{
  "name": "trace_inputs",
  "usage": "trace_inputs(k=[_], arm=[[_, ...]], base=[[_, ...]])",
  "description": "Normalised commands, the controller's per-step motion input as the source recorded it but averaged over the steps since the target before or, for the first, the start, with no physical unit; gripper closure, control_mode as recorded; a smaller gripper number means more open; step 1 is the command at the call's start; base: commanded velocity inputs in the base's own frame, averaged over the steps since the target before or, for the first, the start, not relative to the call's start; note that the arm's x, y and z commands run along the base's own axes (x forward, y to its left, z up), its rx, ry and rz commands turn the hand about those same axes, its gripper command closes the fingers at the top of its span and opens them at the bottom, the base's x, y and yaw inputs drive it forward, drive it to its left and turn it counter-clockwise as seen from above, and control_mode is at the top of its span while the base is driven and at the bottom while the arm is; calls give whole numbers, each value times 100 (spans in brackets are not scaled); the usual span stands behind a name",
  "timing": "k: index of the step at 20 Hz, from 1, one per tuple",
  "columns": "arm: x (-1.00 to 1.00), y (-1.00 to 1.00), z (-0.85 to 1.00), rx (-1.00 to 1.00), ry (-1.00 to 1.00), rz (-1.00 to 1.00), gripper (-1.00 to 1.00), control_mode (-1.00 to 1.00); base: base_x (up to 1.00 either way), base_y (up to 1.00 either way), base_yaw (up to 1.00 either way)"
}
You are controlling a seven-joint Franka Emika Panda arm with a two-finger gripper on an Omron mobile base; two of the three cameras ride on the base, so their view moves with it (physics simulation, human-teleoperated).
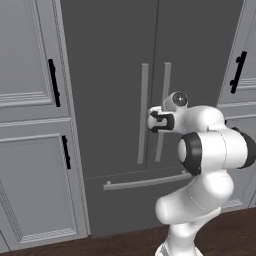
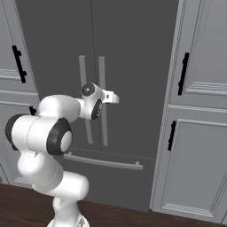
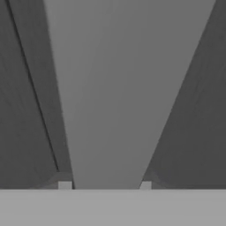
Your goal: Take the strawberry from the fridge and place it on top of the pancake, located on the dining counter.
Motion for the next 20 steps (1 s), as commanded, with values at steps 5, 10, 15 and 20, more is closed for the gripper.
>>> trace_inputs(k=[5, 10, 15, 20], arm=[[-73, -100, -18, 7, -1, -12, 100, -100], [-72, -100, -15, 9, -1, -9, 100, -100], [-68, -100, -8, 11, 0, -9, 100, -100], [-59, -100, -5, 12, 0, -5, 100, -100]], base=[[0, 0, 0], [0, 0, 0], [0, 0, 0], [0, 0, 0]])
